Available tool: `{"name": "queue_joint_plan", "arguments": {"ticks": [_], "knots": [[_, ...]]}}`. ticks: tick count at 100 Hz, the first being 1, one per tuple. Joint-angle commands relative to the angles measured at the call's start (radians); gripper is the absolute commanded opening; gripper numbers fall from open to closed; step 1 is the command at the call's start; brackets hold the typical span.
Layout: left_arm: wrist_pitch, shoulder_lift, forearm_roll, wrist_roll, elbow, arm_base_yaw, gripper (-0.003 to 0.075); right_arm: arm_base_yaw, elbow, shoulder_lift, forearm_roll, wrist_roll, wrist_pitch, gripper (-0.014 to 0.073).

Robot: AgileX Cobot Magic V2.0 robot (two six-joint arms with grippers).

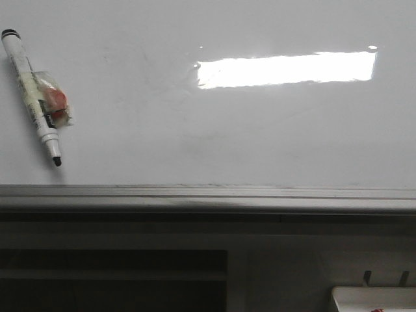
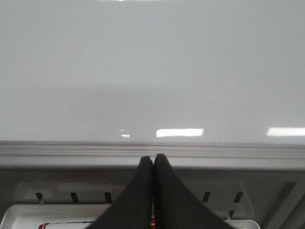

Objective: Write number 2 on whiteboard

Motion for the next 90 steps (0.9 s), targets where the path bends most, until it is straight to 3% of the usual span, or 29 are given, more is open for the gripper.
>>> {"name": "queue_joint_plan", "arguments": {"ticks": [1, 43, 65, 90], "knots": [[-0.074, -0.026, -0.008, -0.004, 0.013, 0.001, -0.0020, -0.007, 0.025, -0.021, 0.007, -0.003, -0.016, -0.0060], [-0.079, -0.026, -0.008, -0.004, 0.013, 0.001, -0.0020, -0.007, 0.025, -0.021, 0.007, -0.003, -0.016, -0.0060], [-0.209, -0.026, -0.010, -0.004, 0.013, 0.001, -0.0020, -0.007, 0.025, -0.021, 0.001, -0.003, -0.019, -0.0060], [-0.255, -0.026, -0.016, -0.004, 0.013, 0.001, -0.0020, -0.007, 0.025, -0.021, -0.010, -0.003, -0.383, -0.0060]]}}
